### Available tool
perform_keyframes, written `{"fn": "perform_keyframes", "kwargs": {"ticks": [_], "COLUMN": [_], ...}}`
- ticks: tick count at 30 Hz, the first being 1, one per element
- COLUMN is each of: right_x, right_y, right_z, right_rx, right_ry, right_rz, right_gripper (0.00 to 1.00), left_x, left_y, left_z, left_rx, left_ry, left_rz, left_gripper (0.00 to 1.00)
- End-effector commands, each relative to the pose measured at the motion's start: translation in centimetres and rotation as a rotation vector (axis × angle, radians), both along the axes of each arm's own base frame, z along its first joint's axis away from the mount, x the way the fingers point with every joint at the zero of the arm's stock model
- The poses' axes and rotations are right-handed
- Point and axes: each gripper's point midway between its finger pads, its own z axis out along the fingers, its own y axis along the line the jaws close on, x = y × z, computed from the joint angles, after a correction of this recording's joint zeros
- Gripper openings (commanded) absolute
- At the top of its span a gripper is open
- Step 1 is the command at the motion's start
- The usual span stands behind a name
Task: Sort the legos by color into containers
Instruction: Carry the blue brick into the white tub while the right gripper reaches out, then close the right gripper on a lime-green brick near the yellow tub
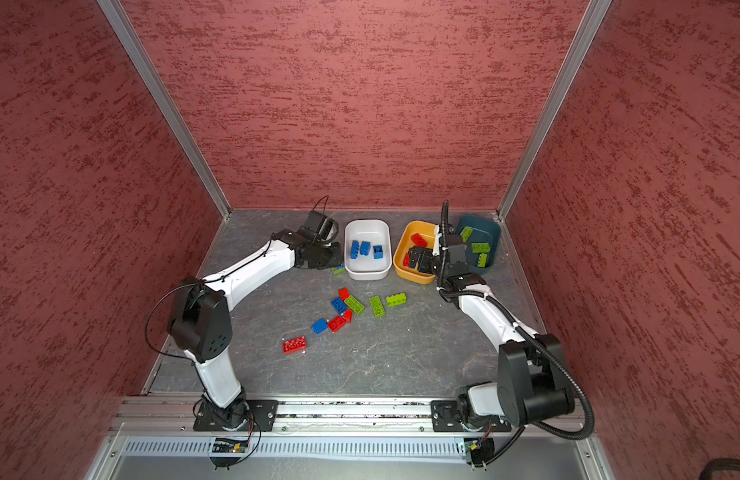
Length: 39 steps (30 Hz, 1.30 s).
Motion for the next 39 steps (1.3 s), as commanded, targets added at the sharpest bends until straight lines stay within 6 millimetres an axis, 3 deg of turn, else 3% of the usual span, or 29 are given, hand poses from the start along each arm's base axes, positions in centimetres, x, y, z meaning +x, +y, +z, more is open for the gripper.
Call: {"fn": "perform_keyframes", "kwargs": {"ticks": [1,5,10,13,18,27,35,39], "right_x": [-1.8,-3.7,-6.2,-7.0,-7.4,-7.0,-6.2,-6.4], "right_y": [1.2,2.0,3.8,4.4,4.7,6.5,7.2,7.5], "right_z": [-0.8,-2.3,-4.9,-6.6,-9.0,-11.5,-12.8,-13.5], "right_rx": [-0.072,-0.06,-0.051,-0.077,-0.168,-0.279,-0.351,-0.352], "right_ry": [-0.005,0.061,0.154,0.213,0.297,0.349,0.368,0.39], "right_rz": [0.094,0.12,0.197,0.226,0.24,0.301,0.32,0.332], "right_gripper": [0.99,0.99,0.99,0.99,0.99,0.99,0.98,0.92], "left_x": [2.0,4.7,6.5,7.1,7.1,5.8,4.4,3.7], "left_y": [-2.0,-3.5,-5.5,-6.3,-7.6,-6.1,-3.2,-2.1], "left_z": [-0.1,-0.4,-1.6,-2.0,0.3,3.1,3.7,3.3], "left_rx": [0.0,0.005,-0.027,-0.031,-0.027,-0.008,-0.031,-0.057], "left_ry": [-0.027,-0.038,-0.021,-0.01,-0.09,-0.152,-0.177,-0.173], "left_rz": [-0.077,-0.087,-0.11,-0.126,-0.192,-0.17,-0.1,-0.075], "left_gripper": [0.28,0.29,0.34,0.49,0.78,1.0,0.99,0.99]}}
